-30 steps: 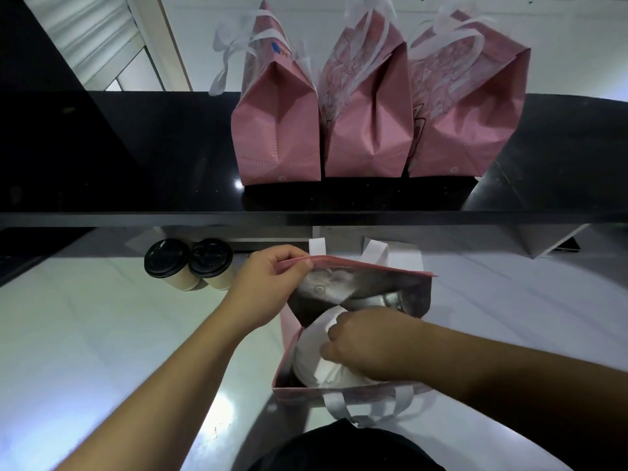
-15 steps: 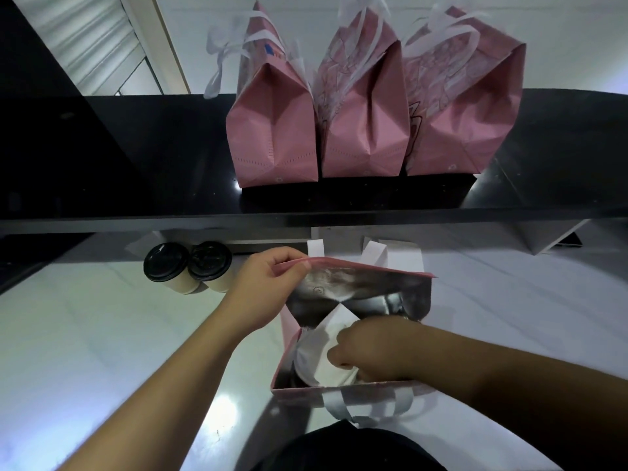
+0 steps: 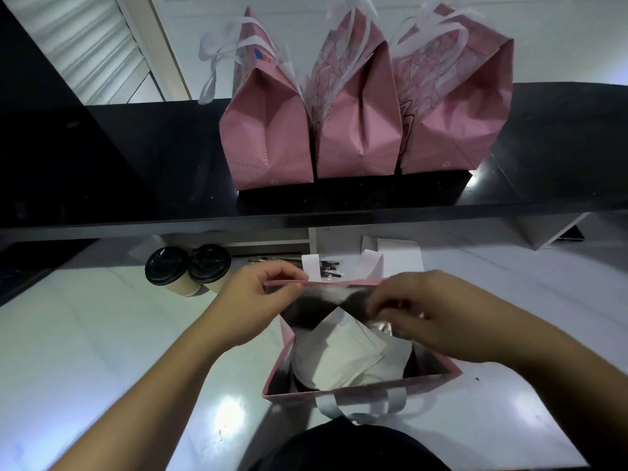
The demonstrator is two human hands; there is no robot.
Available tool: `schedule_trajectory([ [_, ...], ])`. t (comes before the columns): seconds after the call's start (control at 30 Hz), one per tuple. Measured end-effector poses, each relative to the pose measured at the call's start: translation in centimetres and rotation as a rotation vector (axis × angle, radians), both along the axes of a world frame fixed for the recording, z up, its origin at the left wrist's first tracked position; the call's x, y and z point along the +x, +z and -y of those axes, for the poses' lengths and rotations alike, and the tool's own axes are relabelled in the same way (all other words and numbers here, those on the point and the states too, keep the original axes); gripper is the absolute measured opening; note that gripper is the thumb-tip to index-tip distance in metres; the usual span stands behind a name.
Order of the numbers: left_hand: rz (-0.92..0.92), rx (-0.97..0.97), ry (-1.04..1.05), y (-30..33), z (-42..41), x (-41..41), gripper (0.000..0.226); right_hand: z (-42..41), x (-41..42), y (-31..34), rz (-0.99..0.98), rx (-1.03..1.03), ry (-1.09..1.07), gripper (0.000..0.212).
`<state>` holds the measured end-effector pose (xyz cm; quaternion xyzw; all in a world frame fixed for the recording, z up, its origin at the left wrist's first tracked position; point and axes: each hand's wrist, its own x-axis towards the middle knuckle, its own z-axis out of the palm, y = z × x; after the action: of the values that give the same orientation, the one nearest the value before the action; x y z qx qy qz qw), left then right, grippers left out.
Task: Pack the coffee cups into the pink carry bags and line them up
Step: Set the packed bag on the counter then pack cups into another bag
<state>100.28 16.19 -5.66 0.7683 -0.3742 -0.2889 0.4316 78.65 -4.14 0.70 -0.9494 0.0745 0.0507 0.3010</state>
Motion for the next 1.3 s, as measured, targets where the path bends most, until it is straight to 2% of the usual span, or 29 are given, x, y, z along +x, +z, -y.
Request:
schedule_trajectory([
  [0.1, -0.011, 0.003, 0.004, 0.3, -0.6, -0.6, 0.021, 1.1, -3.0, -0.4, 0.251, 0.041, -0.231, 0.018],
  [0.23, -0.063, -0.033, 0.058, 0.2, -1.2, -1.5, 0.044, 0.8, -5.5, -3.1, 0.265, 0.035, -0.429, 0.033],
  [0.33, 0.049, 0.010, 0.147, -0.2, -2.0, -1.7, 0.058, 0.8, -7.0, -4.9, 0.285, 0.063, -0.587, 0.028],
  [0.4, 0.044, 0.004, 0.240, -0.5, -2.2, -2.0, 0.053, 0.6, -7.8, -5.8, 0.257, 0.189, -0.566, 0.012],
  [0.47, -0.103, -0.062, 0.295, -1.0, -2.3, -2.4, 0.046, 0.3, -8.7, -6.7, 0.189, 0.392, -0.511, 0.011],
  [0.53, -0.174, -0.110, 0.294, -1.2, -2.5, -3.0, 0.046, 0.1, -9.3, -7.4, 0.134, 0.563, -0.443, 0.037],
  [0.6, -0.156, -0.109, 0.299, -1.4, -3.0, -3.7, 0.052, 0.0, -9.7, -7.9, 0.080, 0.630, -0.384, 0.055],
  [0.67, -0.153, -0.132, 0.353, -1.7, -4.1, -4.6, 0.056, 0.1, -9.9, -8.3, 0.058, 0.615, -0.360, 0.066],
  [0.77, -0.256, -0.185, 0.373, -3.1, -6.8, -5.6, 0.051, 0.3, -9.8, -8.4, 0.018, 0.571, -0.359, 0.074],
  [0.87, -0.387, -0.118, 0.094, -4.1, -9.2, -6.5, 0.058, 0.4, -9.3, -8.7, 0.037, 0.496, -0.313, 0.059],
  [0.93, -0.327, -0.019, -0.038, -4.5, -9.5, -7.1, 0.072, 0.5, -8.8, -8.8, 0.056, 0.457, -0.308, 0.051],
  [1.03, -0.251, -0.013, 0.031, -4.4, -8.3, -7.4, 0.067, 0.7, -8.1, -9.3, 0.092, 0.435, -0.308, 0.048],
  [1.2, -0.280, -0.047, 0.038, -4.0, -6.5, -7.3, 0.064, 1.2, -7.5, -10.0, 0.090, 0.491, -0.331, 0.044],
  [1.3, -0.244, -0.022, 0.046, -4.5, -5.9, -7.2, 0.051, 1.1, -7.3, -10.3, 0.139, 0.514, -0.390, 0.027],
])
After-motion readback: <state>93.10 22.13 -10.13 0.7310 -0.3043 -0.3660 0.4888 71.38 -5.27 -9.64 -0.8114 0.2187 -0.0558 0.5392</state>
